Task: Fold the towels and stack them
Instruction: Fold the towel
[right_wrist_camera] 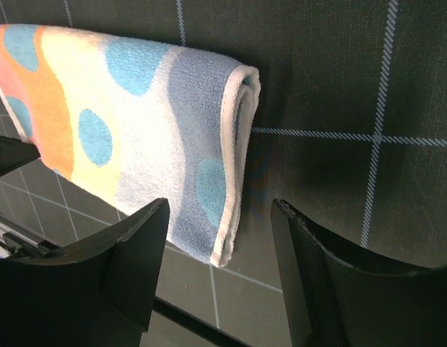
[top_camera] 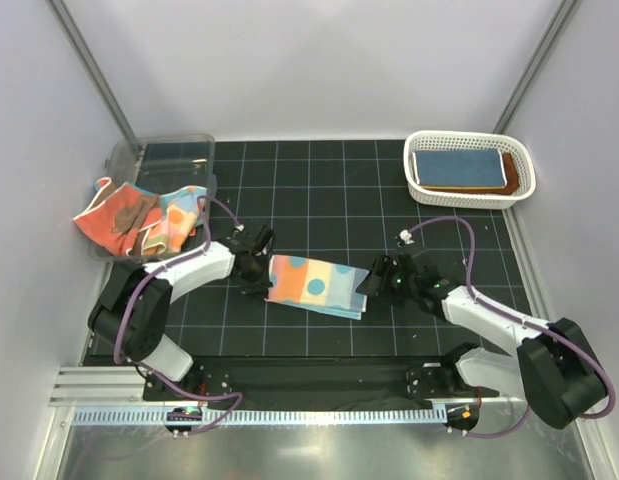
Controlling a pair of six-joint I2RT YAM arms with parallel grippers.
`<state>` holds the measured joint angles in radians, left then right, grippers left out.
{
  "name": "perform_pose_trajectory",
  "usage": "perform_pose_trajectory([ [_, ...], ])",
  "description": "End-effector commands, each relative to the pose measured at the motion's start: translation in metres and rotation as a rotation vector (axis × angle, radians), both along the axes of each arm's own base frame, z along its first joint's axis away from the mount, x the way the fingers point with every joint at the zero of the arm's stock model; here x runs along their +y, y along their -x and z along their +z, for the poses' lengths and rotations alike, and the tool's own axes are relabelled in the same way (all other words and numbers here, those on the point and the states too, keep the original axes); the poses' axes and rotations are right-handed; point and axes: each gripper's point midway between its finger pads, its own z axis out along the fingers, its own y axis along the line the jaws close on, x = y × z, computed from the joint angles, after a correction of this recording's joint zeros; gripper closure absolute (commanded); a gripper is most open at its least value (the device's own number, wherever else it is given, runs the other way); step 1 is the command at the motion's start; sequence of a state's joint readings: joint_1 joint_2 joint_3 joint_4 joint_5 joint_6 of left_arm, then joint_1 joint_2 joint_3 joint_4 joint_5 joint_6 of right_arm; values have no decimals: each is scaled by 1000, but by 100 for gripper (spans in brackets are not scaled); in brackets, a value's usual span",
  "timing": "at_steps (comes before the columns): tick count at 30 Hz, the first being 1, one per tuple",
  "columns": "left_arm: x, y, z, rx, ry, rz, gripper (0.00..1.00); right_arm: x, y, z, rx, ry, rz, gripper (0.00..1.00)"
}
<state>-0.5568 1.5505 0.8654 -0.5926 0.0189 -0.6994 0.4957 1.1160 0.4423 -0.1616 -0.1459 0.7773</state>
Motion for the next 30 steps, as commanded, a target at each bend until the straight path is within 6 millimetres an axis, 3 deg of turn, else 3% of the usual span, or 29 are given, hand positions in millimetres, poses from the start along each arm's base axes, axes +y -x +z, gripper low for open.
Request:
perform_pose_trajectory([
  [1, 6, 7, -15, 52, -14, 8, 91, 11, -11, 4, -34, -59, -13, 35],
  [2, 5, 8, -15, 55, -7, 6, 90, 12, -11, 4, -36, -69, -12, 41],
  [5, 4, 8, -15, 58, -4, 5, 91, 14, -4, 4, -22, -96, -9, 47],
  [11, 4, 14, -25, 96, -2, 0, 93, 12, 8, 13, 3, -126, -26, 44],
  [18, 4, 15, -29, 108, 7, 5, 92, 9, 20, -2, 57, -159, -75, 48],
  [25, -4, 15, -26, 113, 50, 3, 92, 15, 21, -2, 66, -203, -123, 48],
  [29, -5, 14, -25, 109, 58, 2, 92, 12, 22, -6, 65, -212, -151, 57],
  [30, -5, 13, -24, 106, 60, 4, 92, 11, 21, -7, 61, -208, -159, 65],
])
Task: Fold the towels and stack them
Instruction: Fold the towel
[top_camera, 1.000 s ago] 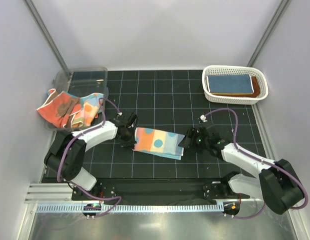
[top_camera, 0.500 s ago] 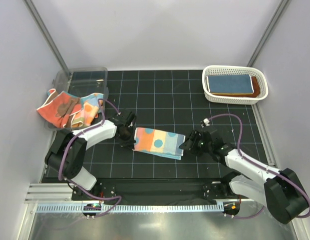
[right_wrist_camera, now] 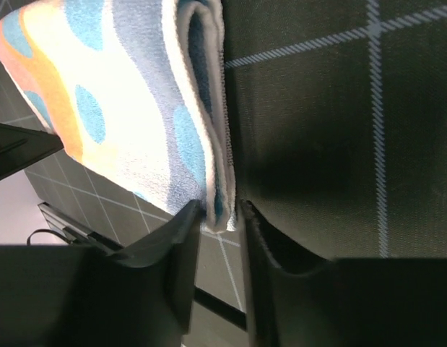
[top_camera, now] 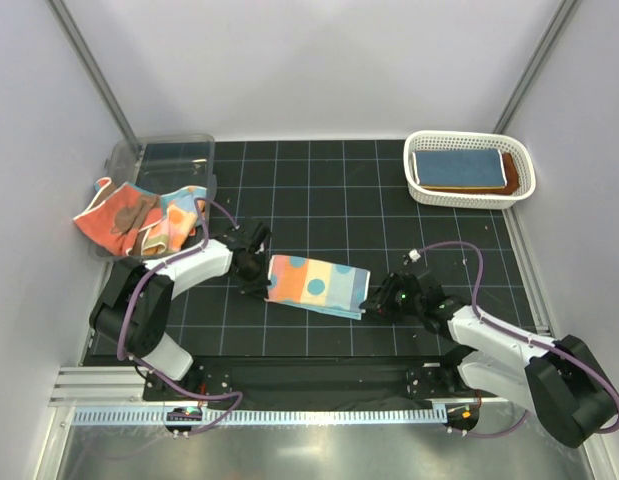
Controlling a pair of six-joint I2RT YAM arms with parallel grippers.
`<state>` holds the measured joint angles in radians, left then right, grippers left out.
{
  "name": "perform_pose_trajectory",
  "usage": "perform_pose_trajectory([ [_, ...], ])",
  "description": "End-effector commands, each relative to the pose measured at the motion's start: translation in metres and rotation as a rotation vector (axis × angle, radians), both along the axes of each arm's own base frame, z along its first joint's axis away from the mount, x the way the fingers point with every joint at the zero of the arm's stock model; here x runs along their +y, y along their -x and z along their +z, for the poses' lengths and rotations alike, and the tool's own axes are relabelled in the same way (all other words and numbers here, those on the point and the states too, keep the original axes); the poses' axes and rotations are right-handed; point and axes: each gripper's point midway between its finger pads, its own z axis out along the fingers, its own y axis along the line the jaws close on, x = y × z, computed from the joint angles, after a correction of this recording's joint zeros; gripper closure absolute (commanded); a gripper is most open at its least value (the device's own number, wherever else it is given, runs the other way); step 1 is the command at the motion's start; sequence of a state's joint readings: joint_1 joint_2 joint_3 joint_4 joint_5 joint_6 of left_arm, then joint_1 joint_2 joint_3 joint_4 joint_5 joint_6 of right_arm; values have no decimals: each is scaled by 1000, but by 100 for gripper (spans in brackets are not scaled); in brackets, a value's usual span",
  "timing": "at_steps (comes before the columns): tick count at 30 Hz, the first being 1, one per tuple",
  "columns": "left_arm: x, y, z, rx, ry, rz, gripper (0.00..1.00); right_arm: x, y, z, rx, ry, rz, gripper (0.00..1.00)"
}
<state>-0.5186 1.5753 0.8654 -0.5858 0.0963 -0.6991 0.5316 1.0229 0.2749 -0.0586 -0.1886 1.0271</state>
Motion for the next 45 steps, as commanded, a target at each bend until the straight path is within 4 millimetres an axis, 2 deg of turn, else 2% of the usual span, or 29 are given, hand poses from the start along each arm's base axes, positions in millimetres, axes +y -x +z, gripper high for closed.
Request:
perform_pose_trajectory([
  [1, -3, 12, -21, 55, 5, -12, 92, 2, -11, 10, -51, -34, -52, 69],
  [4, -3, 13, -22, 59, 8, -12, 92, 4, -15, 17, -74, -40, -48, 76],
  [6, -3, 13, -23, 62, 6, -10, 92, 7, -18, 23, -87, -51, -46, 87],
  [7, -3, 13, -23, 62, 9, -8, 92, 9, -18, 26, -87, -60, -35, 98],
  [9, -4, 12, -22, 60, 13, -4, 93, 14, -20, 37, -99, -79, -20, 99],
  [15, -5, 12, -23, 66, 28, 6, 93, 11, -10, 43, -94, -94, -25, 99],
  [19, 0, 10, -25, 68, 24, 35, 94, 4, 0, 29, -75, -83, -40, 99],
  [20, 2, 11, -27, 75, 24, 43, 95, -1, 8, 14, -48, -68, -44, 99],
  [22, 9, 10, -31, 94, 27, 81, 96, -3, 13, 4, -40, -77, -55, 99],
  [23, 11, 12, -33, 105, 35, 88, 97, -8, 20, -8, -16, -67, -63, 99],
  [26, 15, 11, -37, 123, 41, 113, 97, -8, 24, -12, -17, -84, -59, 99],
  [28, 14, 8, -36, 121, 46, 116, 97, -2, 21, -4, -56, -108, -28, 99],
  [30, 11, 7, -34, 127, 57, 116, 96, 0, 22, -3, -51, -110, -12, 99],
  [32, 9, 4, -31, 128, 62, 114, 93, -1, 25, -7, -40, -104, -5, 94],
  [33, 9, 3, -30, 128, 60, 112, 90, -2, 26, -8, -34, -98, -8, 83],
  [35, 10, 0, -23, 114, 50, 99, 84, 0, 24, -1, -58, -114, -3, 73],
  [36, 11, -1, -20, 113, 46, 95, 81, -4, 29, -4, -32, -90, 0, 67],
  [38, 9, -13, -7, 75, 45, 75, 74, -5, 20, 14, -96, -72, 5, 50],
  [39, 11, -10, -2, 88, 32, 71, 72, -11, 22, 13, -78, -30, -3, 48],
  [40, 12, -14, 3, 72, 22, 70, 66, -11, 14, 28, -120, -25, -7, 47],
  [42, 12, -28, 23, 23, 13, 64, 62, -20, 5, 32, -157, 46, -27, 43],
  [43, 18, -25, 30, 36, -19, 67, 61, -20, -2, 42, -182, 54, -35, 42],
  [44, 20, -40, 46, -28, -40, 74, 60, -19, -8, 45, -208, 69, -29, 42],
  [45, 22, -45, 56, -52, -48, 75, 60, -18, -12, 40, -197, 91, -21, 43],
])
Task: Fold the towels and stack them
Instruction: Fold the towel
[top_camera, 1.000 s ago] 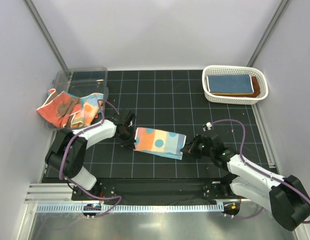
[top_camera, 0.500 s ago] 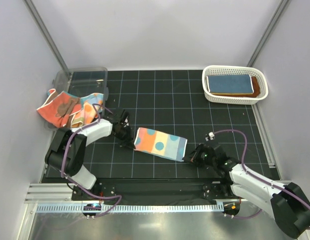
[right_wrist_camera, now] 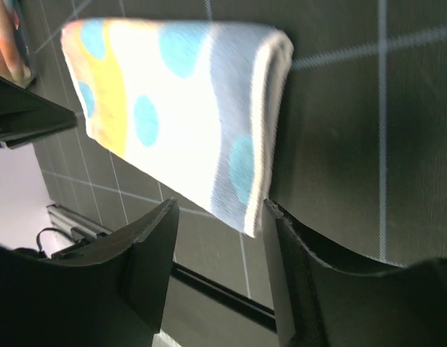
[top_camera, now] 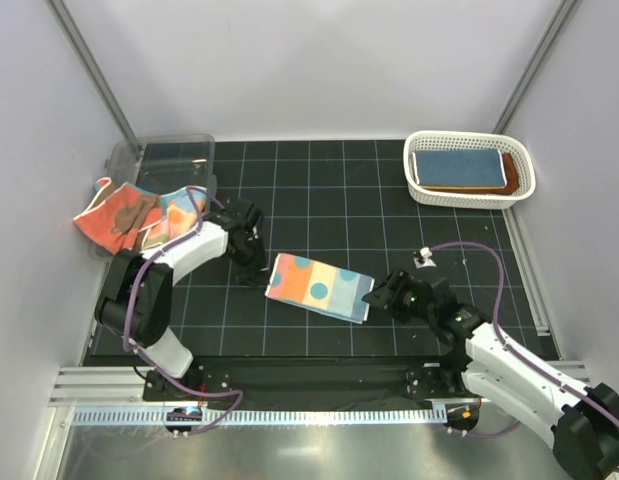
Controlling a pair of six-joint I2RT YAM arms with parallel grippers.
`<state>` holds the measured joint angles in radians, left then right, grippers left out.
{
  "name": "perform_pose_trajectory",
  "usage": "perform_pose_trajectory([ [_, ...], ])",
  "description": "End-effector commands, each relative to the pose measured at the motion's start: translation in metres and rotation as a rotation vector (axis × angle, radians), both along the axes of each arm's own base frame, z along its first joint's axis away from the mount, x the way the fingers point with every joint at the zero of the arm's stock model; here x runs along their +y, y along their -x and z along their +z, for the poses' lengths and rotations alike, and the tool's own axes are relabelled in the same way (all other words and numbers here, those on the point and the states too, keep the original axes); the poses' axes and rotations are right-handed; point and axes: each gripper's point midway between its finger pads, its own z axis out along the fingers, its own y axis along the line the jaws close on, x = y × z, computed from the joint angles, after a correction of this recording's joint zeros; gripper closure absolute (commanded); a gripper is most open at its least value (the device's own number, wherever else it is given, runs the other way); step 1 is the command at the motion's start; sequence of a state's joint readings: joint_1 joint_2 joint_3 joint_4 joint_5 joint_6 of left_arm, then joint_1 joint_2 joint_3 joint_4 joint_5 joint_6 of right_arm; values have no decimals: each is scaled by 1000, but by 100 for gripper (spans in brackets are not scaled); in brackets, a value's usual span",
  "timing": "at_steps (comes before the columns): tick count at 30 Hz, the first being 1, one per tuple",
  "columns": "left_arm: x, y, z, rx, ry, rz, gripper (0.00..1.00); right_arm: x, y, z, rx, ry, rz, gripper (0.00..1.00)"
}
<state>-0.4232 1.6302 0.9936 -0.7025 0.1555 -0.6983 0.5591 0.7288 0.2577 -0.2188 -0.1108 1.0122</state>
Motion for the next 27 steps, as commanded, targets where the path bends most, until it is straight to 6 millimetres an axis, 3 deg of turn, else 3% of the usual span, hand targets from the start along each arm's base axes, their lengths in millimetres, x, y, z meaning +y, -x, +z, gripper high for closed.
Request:
perform_pose_trajectory([
  [1, 14, -25, 46, -122, -90, -5, 59, -4, -23, 12, -70, 108, 1, 46],
  [4, -10, -49, 80, -228, 27, -16, 58, 2, -40, 15, -81, 158, 25, 62],
  [6, -37, -53, 92, -235, 170, -54, 58, 15, -50, 25, -109, 129, 61, 64],
  [7, -48, -51, 85, -210, 227, -72, 58, 21, -54, 29, -121, 112, 71, 64],
  [8, -61, -62, 88, -248, 293, -84, 58, 23, -57, 20, -99, 125, 77, 64],
  [9, -70, -58, 84, -216, 342, -98, 60, 24, -63, 20, -113, 135, 76, 64],
  [11, -74, -61, 55, -173, 339, -100, 60, 21, -66, 3, -95, 185, 82, 64],
  [14, -70, -61, 17, -112, 294, -98, 62, 20, -75, -6, -158, 254, 147, 64],
  [15, -68, -61, 10, -105, 279, -96, 62, 18, -74, -18, -136, 292, 170, 63],
  [16, -65, -64, 4, -104, 256, -89, 62, 19, -79, -17, -142, 311, 186, 63],
  [18, -62, -64, -6, -85, 227, -91, 62, 17, -73, -22, -107, 353, 239, 60],
  [23, -58, -67, -7, -91, 200, -86, 61, 24, -58, 12, -118, 230, 215, 44],
  [27, -56, -64, -11, -74, 193, -76, 61, 13, -44, 5, -71, 194, 130, 39],
])
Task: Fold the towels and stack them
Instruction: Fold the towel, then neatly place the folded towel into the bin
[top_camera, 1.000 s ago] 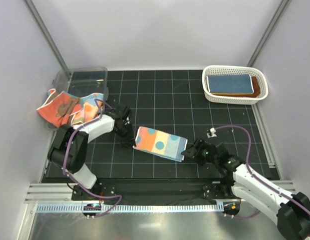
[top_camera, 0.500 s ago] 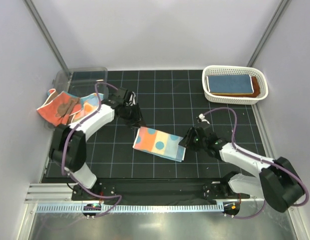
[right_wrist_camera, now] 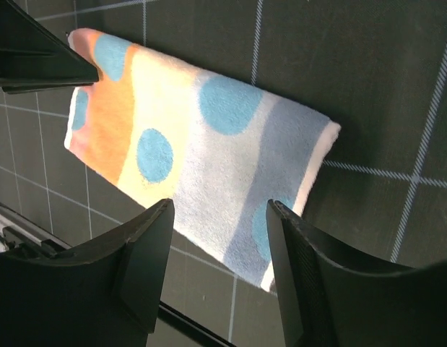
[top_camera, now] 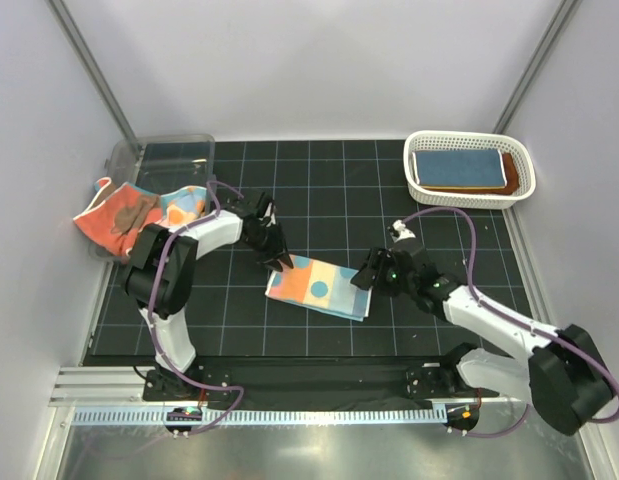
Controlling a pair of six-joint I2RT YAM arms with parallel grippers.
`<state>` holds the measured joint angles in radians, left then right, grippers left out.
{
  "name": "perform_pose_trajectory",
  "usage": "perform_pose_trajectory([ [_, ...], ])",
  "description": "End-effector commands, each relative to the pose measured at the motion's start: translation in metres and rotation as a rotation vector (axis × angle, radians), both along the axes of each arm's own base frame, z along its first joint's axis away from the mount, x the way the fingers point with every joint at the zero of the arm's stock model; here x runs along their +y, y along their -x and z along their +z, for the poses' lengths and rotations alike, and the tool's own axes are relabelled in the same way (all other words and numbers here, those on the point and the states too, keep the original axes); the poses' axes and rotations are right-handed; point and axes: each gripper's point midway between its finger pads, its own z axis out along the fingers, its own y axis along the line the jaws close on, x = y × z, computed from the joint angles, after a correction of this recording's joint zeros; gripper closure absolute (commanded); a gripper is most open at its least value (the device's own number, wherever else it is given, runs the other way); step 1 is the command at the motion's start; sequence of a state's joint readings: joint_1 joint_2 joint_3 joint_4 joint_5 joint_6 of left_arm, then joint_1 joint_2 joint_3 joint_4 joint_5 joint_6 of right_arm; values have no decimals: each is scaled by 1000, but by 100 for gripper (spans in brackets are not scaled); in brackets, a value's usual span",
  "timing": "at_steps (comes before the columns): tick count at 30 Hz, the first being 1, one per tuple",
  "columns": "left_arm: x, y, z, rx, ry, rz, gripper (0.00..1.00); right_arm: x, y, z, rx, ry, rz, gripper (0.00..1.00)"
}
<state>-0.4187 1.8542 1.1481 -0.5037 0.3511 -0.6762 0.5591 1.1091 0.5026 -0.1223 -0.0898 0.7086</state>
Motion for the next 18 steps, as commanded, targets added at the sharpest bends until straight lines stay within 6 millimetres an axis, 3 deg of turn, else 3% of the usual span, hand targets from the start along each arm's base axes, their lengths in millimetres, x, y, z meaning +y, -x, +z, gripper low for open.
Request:
perform_pose_trajectory([
  [1, 3, -2, -5, -18, -31, 1, 61, -13, 17, -16, 59, -6, -69, 39],
  [7, 10, 7, -11, -1, -50, 12, 61, -22, 17, -28, 65, 5, -127, 33],
  [18, 21, 24, -21, 28, -76, 44, 60, 4, 18, -52, 111, -59, -99, 32],
])
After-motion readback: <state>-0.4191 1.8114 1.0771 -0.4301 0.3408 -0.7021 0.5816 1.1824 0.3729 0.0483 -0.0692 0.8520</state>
